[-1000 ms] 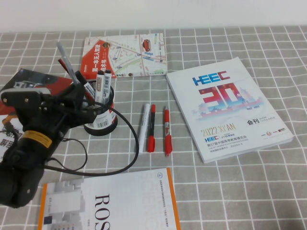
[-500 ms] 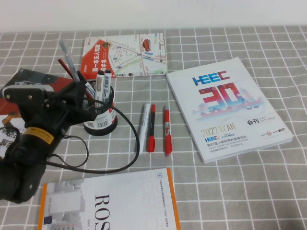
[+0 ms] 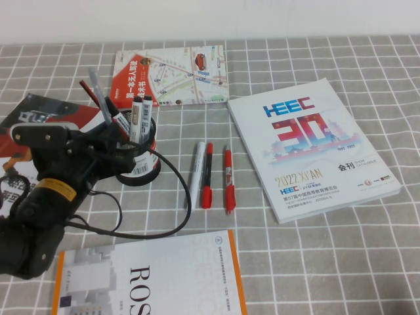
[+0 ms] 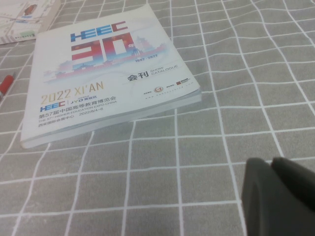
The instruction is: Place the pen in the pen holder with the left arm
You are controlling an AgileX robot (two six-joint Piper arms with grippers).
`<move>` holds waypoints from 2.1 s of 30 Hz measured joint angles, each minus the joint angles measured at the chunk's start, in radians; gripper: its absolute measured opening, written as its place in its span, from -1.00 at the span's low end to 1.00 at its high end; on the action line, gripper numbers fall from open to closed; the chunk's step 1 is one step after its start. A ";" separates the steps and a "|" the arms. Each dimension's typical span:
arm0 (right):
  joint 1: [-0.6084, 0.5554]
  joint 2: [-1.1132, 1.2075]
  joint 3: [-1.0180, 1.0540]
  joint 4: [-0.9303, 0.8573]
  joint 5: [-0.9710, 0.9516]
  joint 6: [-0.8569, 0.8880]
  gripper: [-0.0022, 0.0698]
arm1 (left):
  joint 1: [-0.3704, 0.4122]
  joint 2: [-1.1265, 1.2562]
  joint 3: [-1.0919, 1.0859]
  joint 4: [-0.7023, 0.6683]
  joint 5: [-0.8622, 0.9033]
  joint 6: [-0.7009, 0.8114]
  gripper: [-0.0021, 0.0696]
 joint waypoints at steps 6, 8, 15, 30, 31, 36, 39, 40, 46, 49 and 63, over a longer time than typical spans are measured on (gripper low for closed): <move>0.000 0.000 0.000 0.000 0.000 0.000 -0.98 | 0.000 0.002 -0.002 0.006 0.002 0.000 -0.77; 0.000 0.000 0.000 0.000 0.000 0.000 -0.98 | 0.000 0.001 -0.002 0.006 0.004 0.000 -0.68; 0.000 0.000 0.000 0.000 0.000 0.000 -0.98 | 0.000 0.001 -0.002 0.006 0.004 0.000 -0.15; 0.000 0.000 0.000 0.000 0.000 0.000 -0.98 | 0.000 -0.233 0.084 0.010 0.055 0.004 -0.52; 0.000 0.000 0.000 0.000 0.000 0.000 -0.98 | 0.000 -0.267 0.095 0.013 0.078 -0.001 -0.67; 0.000 0.000 0.000 0.000 0.000 0.000 -0.98 | 0.000 -0.506 0.132 0.024 0.305 -0.054 -0.91; 0.000 0.000 0.000 0.000 0.000 0.000 -0.98 | 0.000 -0.659 0.134 0.039 0.452 -0.089 -0.93; 0.000 0.000 0.000 0.000 0.000 0.000 -0.98 | 0.000 -0.719 0.134 0.053 0.504 -0.096 -0.93; 0.000 0.000 0.000 0.000 0.000 0.000 -0.98 | 0.000 -1.068 0.140 0.080 0.837 -0.137 -0.94; 0.000 0.000 0.000 0.000 0.000 0.000 -0.98 | 0.000 -1.230 0.142 0.080 1.009 -0.143 -0.94; 0.000 0.000 0.000 0.000 0.000 0.000 -0.98 | 0.000 -1.456 0.142 0.095 1.406 -0.147 -0.94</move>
